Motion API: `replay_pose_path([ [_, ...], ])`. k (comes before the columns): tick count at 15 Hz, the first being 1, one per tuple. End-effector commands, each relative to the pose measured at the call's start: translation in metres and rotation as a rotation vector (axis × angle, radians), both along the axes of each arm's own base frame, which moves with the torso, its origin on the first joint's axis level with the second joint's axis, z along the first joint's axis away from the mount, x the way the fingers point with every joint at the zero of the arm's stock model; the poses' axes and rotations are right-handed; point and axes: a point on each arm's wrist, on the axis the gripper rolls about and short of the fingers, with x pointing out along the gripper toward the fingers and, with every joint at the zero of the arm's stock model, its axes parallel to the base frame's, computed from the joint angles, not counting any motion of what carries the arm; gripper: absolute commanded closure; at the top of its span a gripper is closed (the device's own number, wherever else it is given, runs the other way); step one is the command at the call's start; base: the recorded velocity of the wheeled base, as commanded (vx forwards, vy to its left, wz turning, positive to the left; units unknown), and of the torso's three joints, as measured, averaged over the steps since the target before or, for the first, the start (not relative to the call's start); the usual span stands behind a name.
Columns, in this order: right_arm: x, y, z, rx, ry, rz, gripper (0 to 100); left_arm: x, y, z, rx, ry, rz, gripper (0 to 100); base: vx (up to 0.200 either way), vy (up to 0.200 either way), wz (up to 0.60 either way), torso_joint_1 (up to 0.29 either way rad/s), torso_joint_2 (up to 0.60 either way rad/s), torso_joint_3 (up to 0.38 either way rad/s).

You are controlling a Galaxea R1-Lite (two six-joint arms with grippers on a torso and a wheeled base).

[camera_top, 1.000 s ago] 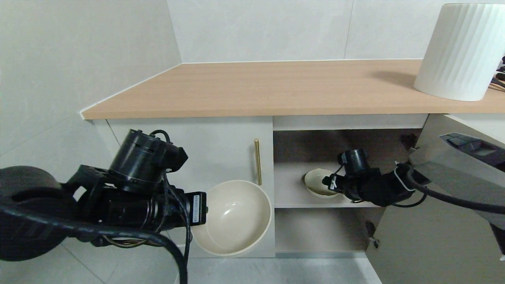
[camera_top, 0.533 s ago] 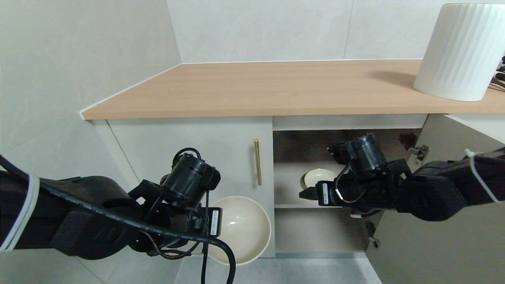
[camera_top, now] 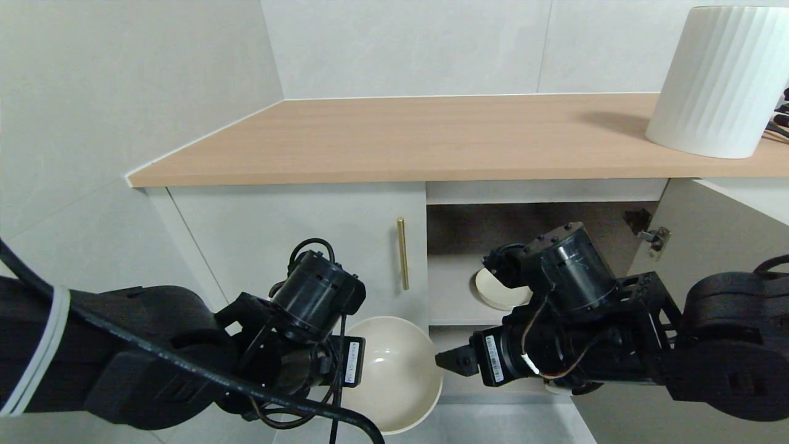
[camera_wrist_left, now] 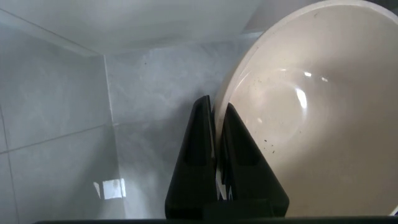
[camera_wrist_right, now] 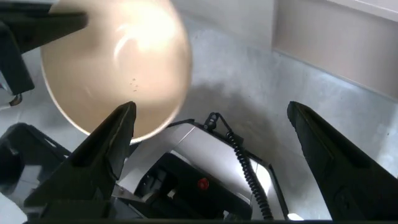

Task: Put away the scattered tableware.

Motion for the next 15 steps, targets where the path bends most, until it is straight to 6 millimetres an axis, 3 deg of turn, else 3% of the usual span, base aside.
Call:
replay_pose_path([
  [1,0.006,0.012,-0.019,-0.053,0.014,-0.017,0,-0.007,-0.003,0.006,-0.011,-0.019,-0.022,100,0.0,0.0,0.0,0.0,0.0,0.0],
  [3,0.011,0.023,-0.025,-0.085,-0.004,-0.058,0,-0.011,-0.004,0.01,-0.015,-0.032,-0.03,100,0.0,0.0,0.0,0.0,0.0,0.0],
  [13,0.016,0.034,-0.032,-0.056,0.031,-0.096,0,-0.014,-0.009,0.008,-0.019,-0.03,-0.03,100,0.0,0.0,0.0,0.0,0.0,0.0],
  [14,0.017,0.035,-0.033,-0.057,0.032,-0.098,100,-0.014,-0.009,0.008,-0.018,-0.029,-0.03,100,0.0,0.0,0.0,0.0,0.0,0.0],
  [15,0.017,0.035,-0.033,-0.055,0.032,-0.099,100,-0.014,-0.009,0.008,-0.019,-0.029,-0.029,100,0.0,0.0,0.0,0.0,0.0,0.0],
])
